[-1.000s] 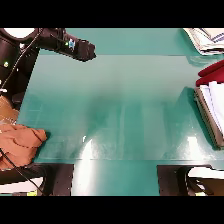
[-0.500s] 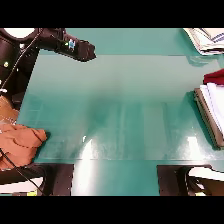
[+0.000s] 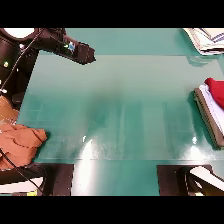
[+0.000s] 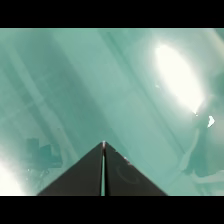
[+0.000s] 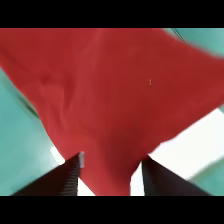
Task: Fold the shirts.
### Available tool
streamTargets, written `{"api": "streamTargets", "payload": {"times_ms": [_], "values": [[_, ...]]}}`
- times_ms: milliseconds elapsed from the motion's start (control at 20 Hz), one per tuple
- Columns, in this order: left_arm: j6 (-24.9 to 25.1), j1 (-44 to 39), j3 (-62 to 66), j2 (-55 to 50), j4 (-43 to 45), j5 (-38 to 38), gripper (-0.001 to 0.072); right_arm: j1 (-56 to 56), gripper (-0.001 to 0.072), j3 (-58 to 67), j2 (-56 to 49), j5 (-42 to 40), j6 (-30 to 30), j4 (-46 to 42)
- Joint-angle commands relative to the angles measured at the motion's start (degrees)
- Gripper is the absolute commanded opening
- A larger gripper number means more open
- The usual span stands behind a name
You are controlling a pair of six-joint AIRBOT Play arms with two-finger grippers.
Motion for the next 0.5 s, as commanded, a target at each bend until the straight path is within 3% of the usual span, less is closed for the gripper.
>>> {"api": "streamTargets", "payload": {"times_ms": [0,200,450], "values": [[0.42,0.0,-0.02,0.04,0.0,-0.17,0.0026,-4.98,0.0471,-6.97,4.0,-0.02,0.04,-4.72],[0.39,0.0,-0.02,0.04,-0.04,-0.17,0.0027,-5.66,0.047,-7.37,4.31,-0.04,0.57,-2.64],[0.37,0.0,0.0,0.07,-0.09,-0.28,0.0027,9.18,0.0468,-7.39,3.89,-1.36,0.94,14.43]]}}
